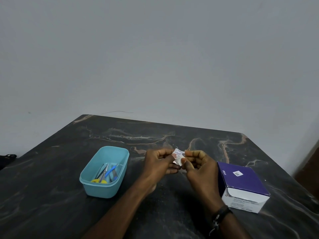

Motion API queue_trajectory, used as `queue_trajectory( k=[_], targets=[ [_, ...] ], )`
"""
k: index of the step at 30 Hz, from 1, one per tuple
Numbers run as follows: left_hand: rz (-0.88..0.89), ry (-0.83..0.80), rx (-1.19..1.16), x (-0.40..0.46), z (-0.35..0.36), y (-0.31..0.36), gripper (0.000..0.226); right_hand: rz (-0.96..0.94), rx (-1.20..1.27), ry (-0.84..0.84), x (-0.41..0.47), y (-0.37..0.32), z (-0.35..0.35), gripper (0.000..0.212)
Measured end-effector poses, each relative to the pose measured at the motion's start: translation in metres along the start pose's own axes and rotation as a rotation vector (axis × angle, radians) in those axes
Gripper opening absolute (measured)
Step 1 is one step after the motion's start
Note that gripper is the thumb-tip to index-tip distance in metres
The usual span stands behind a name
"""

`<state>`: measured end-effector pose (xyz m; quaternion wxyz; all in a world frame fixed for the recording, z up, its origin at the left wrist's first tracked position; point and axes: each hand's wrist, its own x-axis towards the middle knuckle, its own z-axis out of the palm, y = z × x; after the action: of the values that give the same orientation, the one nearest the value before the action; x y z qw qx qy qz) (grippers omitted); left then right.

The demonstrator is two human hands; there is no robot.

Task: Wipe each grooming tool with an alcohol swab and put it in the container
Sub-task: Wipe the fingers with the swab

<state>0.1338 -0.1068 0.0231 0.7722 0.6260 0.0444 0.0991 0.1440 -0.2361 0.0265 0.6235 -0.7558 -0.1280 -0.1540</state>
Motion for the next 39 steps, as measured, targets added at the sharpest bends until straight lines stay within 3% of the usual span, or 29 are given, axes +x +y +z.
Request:
queue_trajectory(
  k=[9,13,15,21,24,28,39],
  targets=[
    [0.022,-0.061,0.08,-0.006,0.003,-0.001,0.018,-0.061,-0.268,0.035,0.0,0.007,0.001,0.023],
    [0.05,-0.082,0.123,-0.007,0.003,-0.001,0.004,-0.071,-0.318,0.031,0.0,0.009,0.001,0.023],
    [0.049,-0.077,0.132,-0.006,0.003,-0.002,0.01,-0.074,-0.336,0.037,0.0,0.01,0.001,0.025],
    [0.05,-0.019,0.125,-0.006,0.002,-0.002,0.015,-0.099,-0.398,0.155,0.002,0.011,0.001,0.018],
    [0.055,0.013,0.091,-0.005,0.001,-0.002,0.01,-0.068,-0.334,0.166,0.003,0.012,0.0,0.016],
    [0.037,0.024,0.008,-0.005,0.001,0.0,0.007,0.007,-0.191,0.042,0.002,0.008,0.002,0.012],
    [-0.007,-0.078,-0.021,-0.006,-0.001,0.006,0.014,0.072,0.154,-0.096,0.0,-0.002,-0.003,0.015]
  ],
)
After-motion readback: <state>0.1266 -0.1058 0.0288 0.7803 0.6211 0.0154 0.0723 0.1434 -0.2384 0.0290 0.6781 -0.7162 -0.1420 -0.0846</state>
